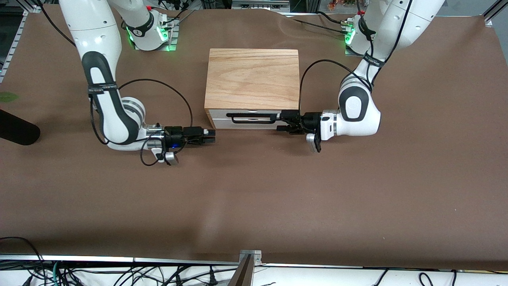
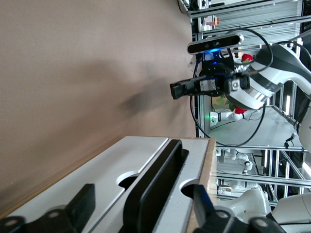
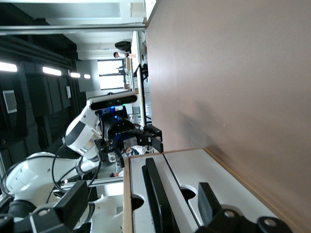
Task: Pull top drawer with both arms simultaneously
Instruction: 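Close the right gripper and the left gripper on the black handle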
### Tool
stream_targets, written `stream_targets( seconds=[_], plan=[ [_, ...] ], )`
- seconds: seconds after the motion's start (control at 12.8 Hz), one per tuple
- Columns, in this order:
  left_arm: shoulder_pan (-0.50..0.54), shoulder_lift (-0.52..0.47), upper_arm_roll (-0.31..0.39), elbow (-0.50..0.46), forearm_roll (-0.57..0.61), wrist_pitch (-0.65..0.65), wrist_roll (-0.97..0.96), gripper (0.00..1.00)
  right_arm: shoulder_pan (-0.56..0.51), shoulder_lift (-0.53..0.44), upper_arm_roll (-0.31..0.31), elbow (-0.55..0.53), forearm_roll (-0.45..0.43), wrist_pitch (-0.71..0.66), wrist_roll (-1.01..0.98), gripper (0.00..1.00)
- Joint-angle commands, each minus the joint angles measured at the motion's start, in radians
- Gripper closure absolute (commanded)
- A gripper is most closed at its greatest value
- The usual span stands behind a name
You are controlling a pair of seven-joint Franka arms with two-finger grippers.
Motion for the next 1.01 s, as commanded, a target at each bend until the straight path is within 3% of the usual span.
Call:
stream_targets(
  seconds=[0.0,0.16,0.39,0.62,0.7,0.86,0.93],
  plan=[
    [-0.011,0.022,0.000,-0.005,-0.036,0.012,0.029,0.27,0.052,-0.012,-0.005,-0.070,0.101,-0.003,-0.140,0.00],
    [-0.013,0.022,0.000,-0.005,-0.036,0.010,0.029,0.53,0.086,-0.006,-0.005,-0.101,0.153,-0.009,-0.205,0.00],
    [-0.013,0.023,0.000,-0.005,-0.036,0.007,0.029,0.83,0.115,-0.003,0.010,-0.130,0.172,-0.018,-0.235,0.00],
    [-0.013,0.025,0.000,-0.005,-0.035,0.001,0.027,0.99,0.115,-0.003,0.015,-0.181,0.190,-0.085,-0.307,0.00],
    [-0.013,0.029,0.000,-0.005,-0.035,-0.008,0.027,1.00,0.114,-0.003,0.015,-0.188,0.190,-0.096,-0.312,0.04],
    [-0.011,0.031,0.000,-0.004,-0.035,-0.016,0.026,1.00,0.111,-0.003,0.015,-0.193,0.190,-0.099,-0.323,0.29],
    [-0.013,0.031,0.000,-0.004,-0.035,-0.016,0.024,1.00,0.109,-0.003,0.015,-0.188,0.192,-0.099,-0.326,0.50]
  ],
)
